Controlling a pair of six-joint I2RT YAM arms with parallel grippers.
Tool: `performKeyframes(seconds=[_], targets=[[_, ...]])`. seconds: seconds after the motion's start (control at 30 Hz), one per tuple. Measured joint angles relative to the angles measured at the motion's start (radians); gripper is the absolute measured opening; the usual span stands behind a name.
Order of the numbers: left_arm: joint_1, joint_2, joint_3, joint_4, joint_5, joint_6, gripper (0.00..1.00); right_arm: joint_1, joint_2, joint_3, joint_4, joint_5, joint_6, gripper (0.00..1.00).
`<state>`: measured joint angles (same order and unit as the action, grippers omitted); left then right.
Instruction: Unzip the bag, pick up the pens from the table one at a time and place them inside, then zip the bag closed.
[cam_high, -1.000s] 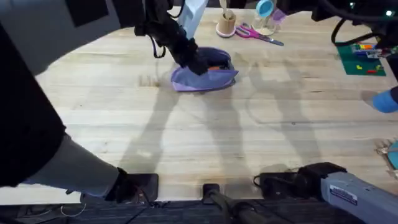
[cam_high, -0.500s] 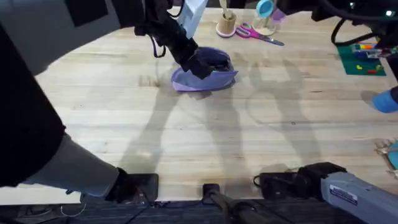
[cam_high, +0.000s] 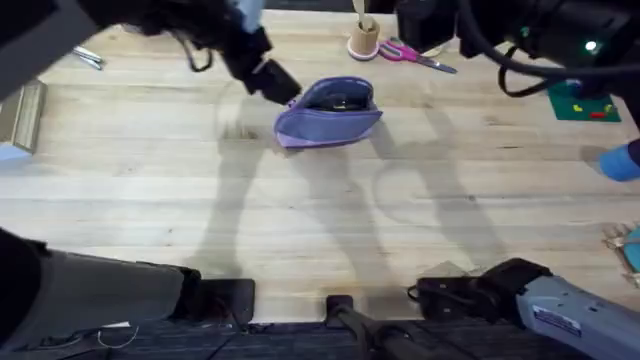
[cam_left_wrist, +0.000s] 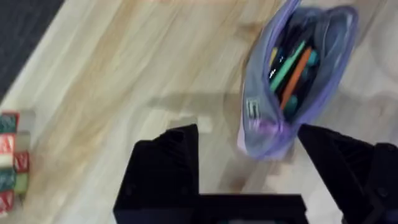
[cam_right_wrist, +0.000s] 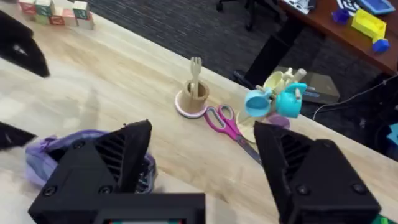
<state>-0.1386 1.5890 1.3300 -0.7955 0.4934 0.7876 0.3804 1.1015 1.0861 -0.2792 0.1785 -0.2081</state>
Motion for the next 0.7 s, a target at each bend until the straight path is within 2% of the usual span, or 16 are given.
performKeyframes(seconds=[0.17, 0.27, 0.53, 0.7], targets=[[0.103, 0.002, 0.0, -0.096, 0.055, 0.097, 0.995, 0.084, 0.04, 0.082, -0.17, 0.047, -0.005, 0.996], [0.157, 0.002, 0.0, -0.121, 0.079, 0.136, 0.995, 0.128, 0.119, 0.194, -0.294, 0.059, -0.007, 0.996], [0.304, 0.002, 0.0, -0.228, 0.149, 0.332, 0.995, 0.206, 0.359, 0.521, -0.503, 0.066, -0.009, 0.996], [0.396, 0.002, 0.0, -0.286, 0.241, 0.474, 0.994, 0.243, 0.482, 0.687, -0.633, 0.025, 0.017, 0.995]])
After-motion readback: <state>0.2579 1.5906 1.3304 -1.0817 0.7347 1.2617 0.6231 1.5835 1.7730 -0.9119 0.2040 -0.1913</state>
